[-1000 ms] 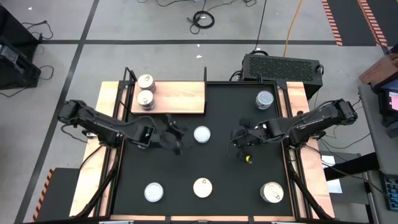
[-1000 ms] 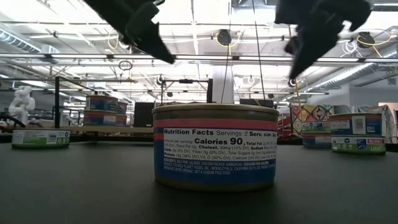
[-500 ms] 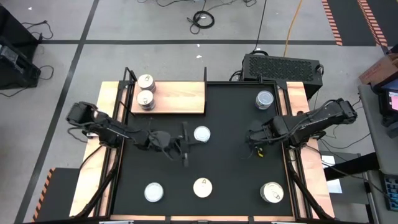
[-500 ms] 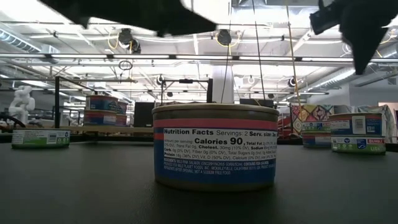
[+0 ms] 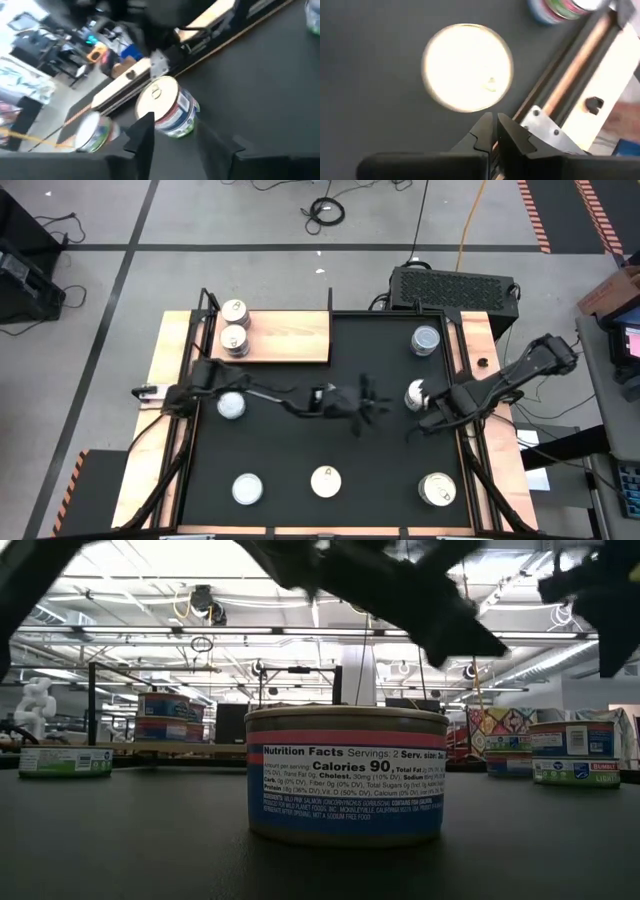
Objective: Stack canned seafood by type on shelf
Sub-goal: Put the blue tuna can on the shelf
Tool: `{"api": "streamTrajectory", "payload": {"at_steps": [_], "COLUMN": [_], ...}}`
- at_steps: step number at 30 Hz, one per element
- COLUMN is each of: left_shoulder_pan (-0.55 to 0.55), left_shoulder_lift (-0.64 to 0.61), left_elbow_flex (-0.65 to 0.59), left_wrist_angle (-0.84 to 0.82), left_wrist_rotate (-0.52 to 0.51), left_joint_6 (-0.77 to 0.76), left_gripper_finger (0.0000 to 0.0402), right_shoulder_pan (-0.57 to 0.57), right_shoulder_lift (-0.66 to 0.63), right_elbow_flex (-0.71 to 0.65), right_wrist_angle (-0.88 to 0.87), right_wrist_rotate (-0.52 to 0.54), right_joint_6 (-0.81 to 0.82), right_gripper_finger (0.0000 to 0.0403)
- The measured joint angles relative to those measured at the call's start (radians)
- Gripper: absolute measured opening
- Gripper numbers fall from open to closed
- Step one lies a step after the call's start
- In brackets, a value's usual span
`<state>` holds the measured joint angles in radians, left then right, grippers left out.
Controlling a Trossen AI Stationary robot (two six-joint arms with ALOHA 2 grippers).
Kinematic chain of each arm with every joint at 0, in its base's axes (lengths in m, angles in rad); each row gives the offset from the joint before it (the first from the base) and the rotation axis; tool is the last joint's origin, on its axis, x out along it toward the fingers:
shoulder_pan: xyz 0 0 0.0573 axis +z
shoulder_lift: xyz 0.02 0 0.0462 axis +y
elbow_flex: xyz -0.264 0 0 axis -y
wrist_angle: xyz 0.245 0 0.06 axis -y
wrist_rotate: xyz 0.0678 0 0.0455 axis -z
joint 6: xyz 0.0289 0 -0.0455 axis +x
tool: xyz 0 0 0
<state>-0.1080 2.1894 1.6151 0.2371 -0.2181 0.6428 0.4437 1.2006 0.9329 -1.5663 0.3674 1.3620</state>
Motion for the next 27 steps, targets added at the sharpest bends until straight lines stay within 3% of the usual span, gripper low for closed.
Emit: {"api": "streamTrajectory", "payload": {"at_steps": [6, 13, 17, 21, 27], "left_shoulder_pan": [0.035, 0.088, 0.112, 0.121, 0.127], "left_shoulder_lift": [0.192, 0.351, 0.4, 0.419, 0.417], "left_elbow_flex": [0.22, 0.424, 0.521, 0.556, 0.56], "left_wrist_angle": [-0.047, -0.049, -0.103, -0.193, -0.192], "left_wrist_rotate": [0.052, 0.074, 0.174, 0.206, 0.252], "left_joint_6": [0.101, 0.159, 0.152, 0.158, 0.196], "left_gripper_finger": [0.0179, 0.0197, 0.0198, 0.0198, 0.0198], "right_shoulder_pan": [-0.037, -0.129, -0.215, -0.269, -0.286], "right_shoulder_lift": [-0.179, -0.272, -0.254, -0.236, -0.238], "right_elbow_flex": [-0.154, -0.151, -0.151, -0.151, -0.151], "right_wrist_angle": [0.002, 0.036, 0.056, 0.068, 0.073], "right_wrist_rotate": [0.088, 0.128, 0.103, 0.104, 0.104], "right_joint_6": [0.167, 0.123, 0.021, -0.063, -0.094], "right_gripper_finger": [0.0002, 0.0, 0.0, 0.0, 0.0]}}
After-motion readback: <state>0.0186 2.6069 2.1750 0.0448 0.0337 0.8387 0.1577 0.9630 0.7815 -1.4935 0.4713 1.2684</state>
